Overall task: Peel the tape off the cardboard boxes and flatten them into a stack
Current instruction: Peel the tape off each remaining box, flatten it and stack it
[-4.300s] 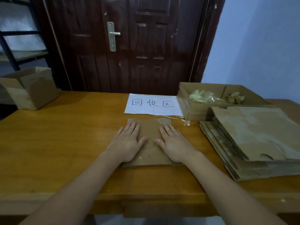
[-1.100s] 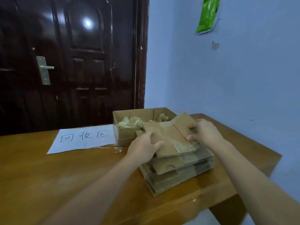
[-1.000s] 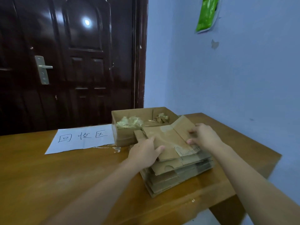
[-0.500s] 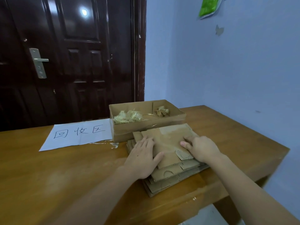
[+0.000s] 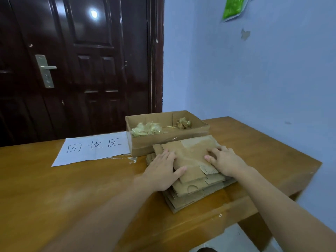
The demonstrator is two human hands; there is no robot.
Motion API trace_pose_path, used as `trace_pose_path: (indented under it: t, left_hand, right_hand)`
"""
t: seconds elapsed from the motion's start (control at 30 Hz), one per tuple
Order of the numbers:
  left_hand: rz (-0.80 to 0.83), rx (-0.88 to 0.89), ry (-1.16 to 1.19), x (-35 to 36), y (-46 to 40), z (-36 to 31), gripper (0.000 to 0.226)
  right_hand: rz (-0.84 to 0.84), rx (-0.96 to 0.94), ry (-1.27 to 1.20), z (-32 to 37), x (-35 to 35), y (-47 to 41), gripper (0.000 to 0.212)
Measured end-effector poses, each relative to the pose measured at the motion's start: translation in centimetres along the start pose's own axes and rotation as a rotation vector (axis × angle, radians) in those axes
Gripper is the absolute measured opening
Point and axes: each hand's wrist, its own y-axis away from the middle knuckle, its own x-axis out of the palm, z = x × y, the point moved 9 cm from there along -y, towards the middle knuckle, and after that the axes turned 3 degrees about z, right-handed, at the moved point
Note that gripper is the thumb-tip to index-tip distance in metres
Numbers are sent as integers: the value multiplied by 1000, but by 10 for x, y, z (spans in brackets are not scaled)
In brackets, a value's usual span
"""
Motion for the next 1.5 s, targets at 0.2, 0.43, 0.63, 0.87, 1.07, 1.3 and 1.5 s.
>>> trace_pose_path:
  t: [0.2,0.43,0.63,0.87,1.07,1.3,1.5]
  left_hand:
    - [-56,67,-42,-44,23,6,62]
    - [-104,24,-62,-99,64,45,67]
    - [-138,-139,-125,-138,116,109,74]
    - [-193,-338,-198,-185,207,200,75]
    - [-248,-502,-284,-226,289,267,73]
    - [-258,-674,-341,-265,372,345,73]
    - [-316,-780,-439,-314,422,408,71]
  right_hand:
    - [-113,-89,125,31,-41,7,47]
    - [-140,-437,87,156,-79,31,53]
    - [-91,-636,50,279,-78,52,58]
    - [39,-788,-3,415,-46,51,60]
    - [34,-963,3,530,-24,55,64]
    - [15,-1139,29,658,-11,74,67]
    - [7,-1268,66,770,-2,89,70]
